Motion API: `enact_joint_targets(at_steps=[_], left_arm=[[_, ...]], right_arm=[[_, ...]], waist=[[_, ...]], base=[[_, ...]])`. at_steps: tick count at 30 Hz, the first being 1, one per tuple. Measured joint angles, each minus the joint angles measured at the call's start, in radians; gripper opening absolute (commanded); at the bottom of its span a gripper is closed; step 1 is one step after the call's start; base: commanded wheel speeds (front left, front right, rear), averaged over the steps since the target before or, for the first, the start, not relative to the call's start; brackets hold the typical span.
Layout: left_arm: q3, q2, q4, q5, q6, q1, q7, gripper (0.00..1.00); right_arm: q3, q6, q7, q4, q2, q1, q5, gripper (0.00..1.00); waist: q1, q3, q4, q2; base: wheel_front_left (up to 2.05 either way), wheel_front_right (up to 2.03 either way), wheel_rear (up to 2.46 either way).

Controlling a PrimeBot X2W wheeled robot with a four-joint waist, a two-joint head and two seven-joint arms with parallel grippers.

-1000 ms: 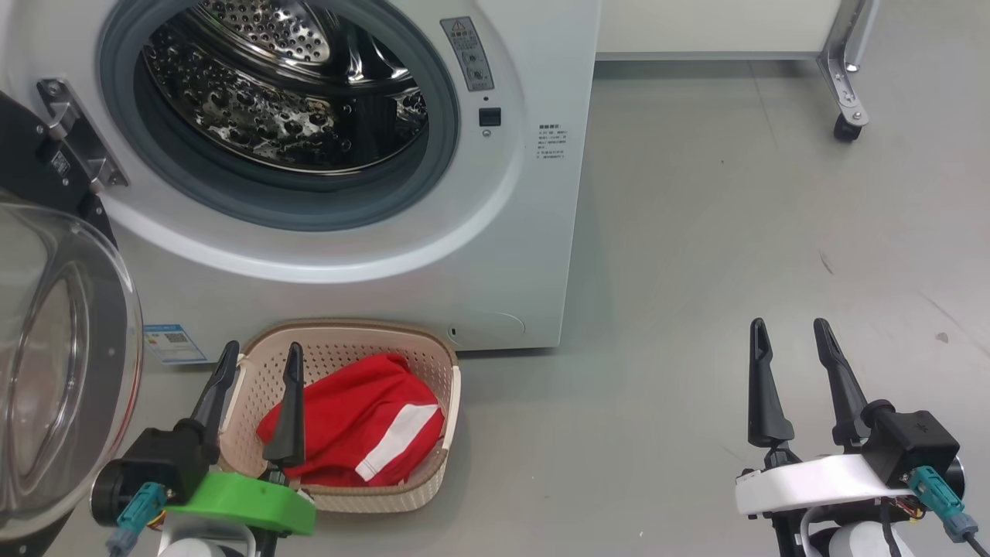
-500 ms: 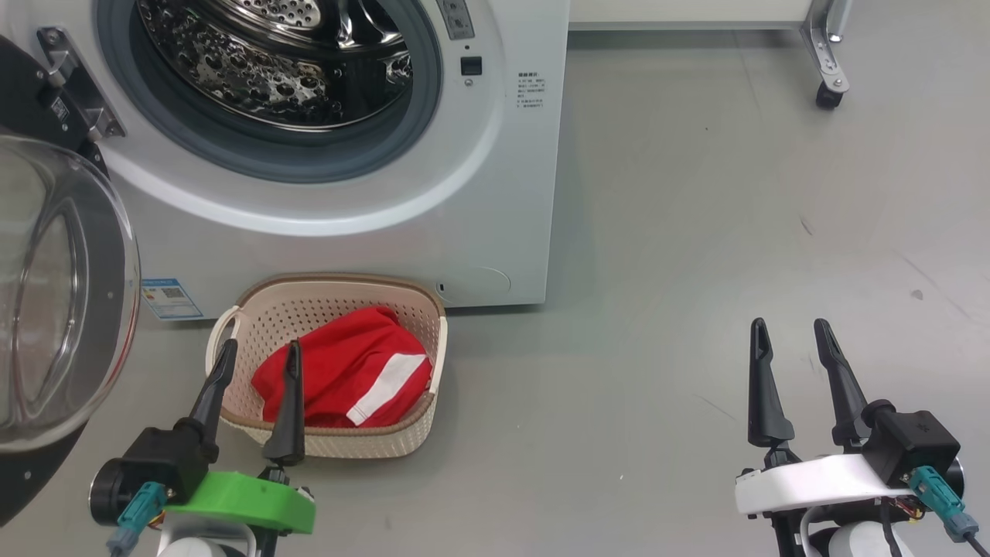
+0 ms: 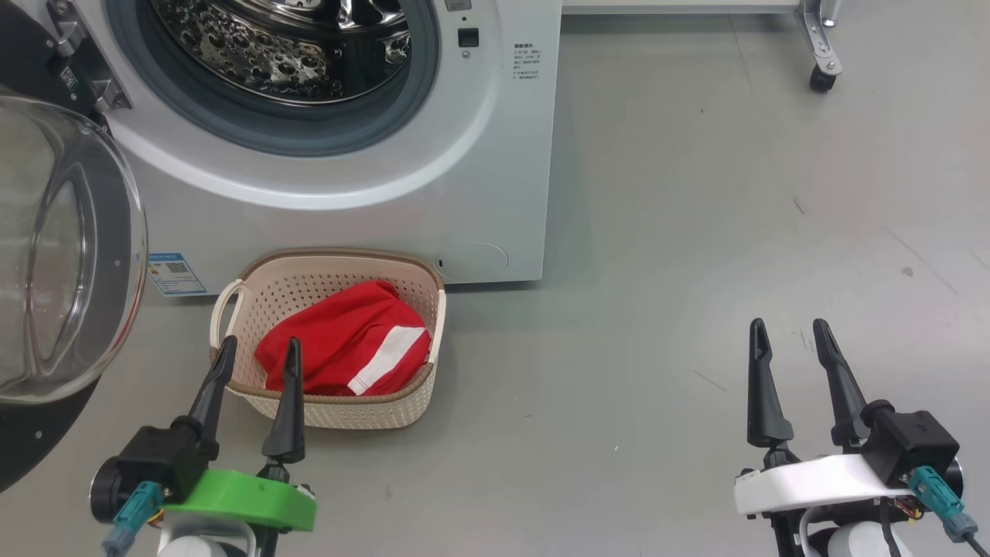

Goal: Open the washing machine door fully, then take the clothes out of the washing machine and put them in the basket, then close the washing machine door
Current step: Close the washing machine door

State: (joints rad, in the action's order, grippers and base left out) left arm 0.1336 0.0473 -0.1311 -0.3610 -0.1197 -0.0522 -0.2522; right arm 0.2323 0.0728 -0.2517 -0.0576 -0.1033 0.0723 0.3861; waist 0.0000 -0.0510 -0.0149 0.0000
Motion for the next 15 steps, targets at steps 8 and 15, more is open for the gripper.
enact_joint_targets(at_steps=[8, 15], left_arm=[[0.000, 0.001, 0.003, 0.002, 0.000, 0.000, 0.000, 1.00], [0.000, 0.001, 0.004, 0.002, 0.000, 0.000, 0.000, 1.00]], right_arm=[[0.000, 0.000, 0.000, 0.001, 0.000, 0.000, 0.000, 1.00], [0.000, 0.000, 0.000, 0.001, 0.000, 0.000, 0.000, 1.00]], waist=[[0.0000, 0.002, -0.001, 0.0000], [0.0000, 0.004, -0.001, 0.0000]], base=[[-0.27, 0.28, 0.00], [-0.03, 0.03, 0.00]])
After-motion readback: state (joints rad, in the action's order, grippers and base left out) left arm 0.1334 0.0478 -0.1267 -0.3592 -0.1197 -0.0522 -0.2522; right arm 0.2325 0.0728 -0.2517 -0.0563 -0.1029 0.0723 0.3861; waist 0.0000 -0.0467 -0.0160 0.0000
